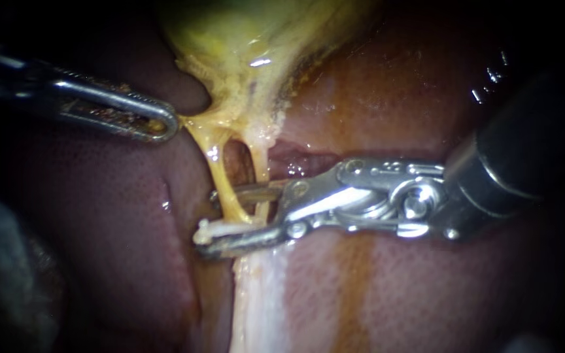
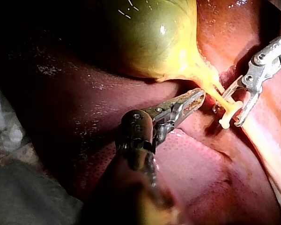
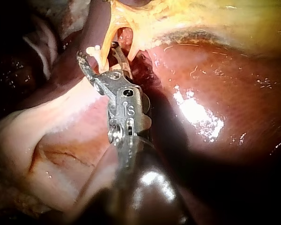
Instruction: Going back first clip left tube
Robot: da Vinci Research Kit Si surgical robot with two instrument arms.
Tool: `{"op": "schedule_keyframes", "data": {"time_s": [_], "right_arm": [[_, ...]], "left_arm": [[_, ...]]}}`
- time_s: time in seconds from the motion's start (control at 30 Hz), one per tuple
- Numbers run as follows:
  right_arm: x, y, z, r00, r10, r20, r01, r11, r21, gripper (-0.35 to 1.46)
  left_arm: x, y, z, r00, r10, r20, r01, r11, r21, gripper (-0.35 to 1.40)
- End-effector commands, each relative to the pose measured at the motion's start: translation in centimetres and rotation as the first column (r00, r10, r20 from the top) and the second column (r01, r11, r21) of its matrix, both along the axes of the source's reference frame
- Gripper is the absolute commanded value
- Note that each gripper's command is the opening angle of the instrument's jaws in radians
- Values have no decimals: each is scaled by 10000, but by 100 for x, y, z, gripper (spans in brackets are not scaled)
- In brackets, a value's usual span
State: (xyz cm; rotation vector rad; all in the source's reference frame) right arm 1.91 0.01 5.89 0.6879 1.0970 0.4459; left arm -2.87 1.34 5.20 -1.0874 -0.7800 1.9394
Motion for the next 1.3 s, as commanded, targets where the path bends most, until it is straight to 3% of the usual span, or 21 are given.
{"op": "schedule_keyframes", "data": {"time_s": [0.03,0.13,0.33,0.67,0.97,1.3], "right_arm": [[-5,1,-2,10000,-20,-73,19,9998,-222,50],[-21,1,-11,9992,-252,-325,220,9950,-970,50],[-64,8,-36,9986,-239,-481,149,9836,-1800,50],[-124,20,-52,9984,-207,-533,100,9811,-1930,50],[-143,19,-54,9979,-285,-579,168,9812,-1924,50],[-147,18,-54,9978,-306,-592,187,9811,-1924,50]], "left_arm": [[0,0,0,10000,0,-1,0,10000,-1,-35],[0,0,0,10000,1,0,-1,10000,-1,-35],[1,0,0,10000,2,0,-2,10000,-2,-35],[0,-1,2,10000,-3,-5,3,10000,-11,-35],[-11,-5,17,10000,33,8,-33,10000,-47,-35],[-44,-16,59,9997,234,114,-233,9997,-89,-35]]}}
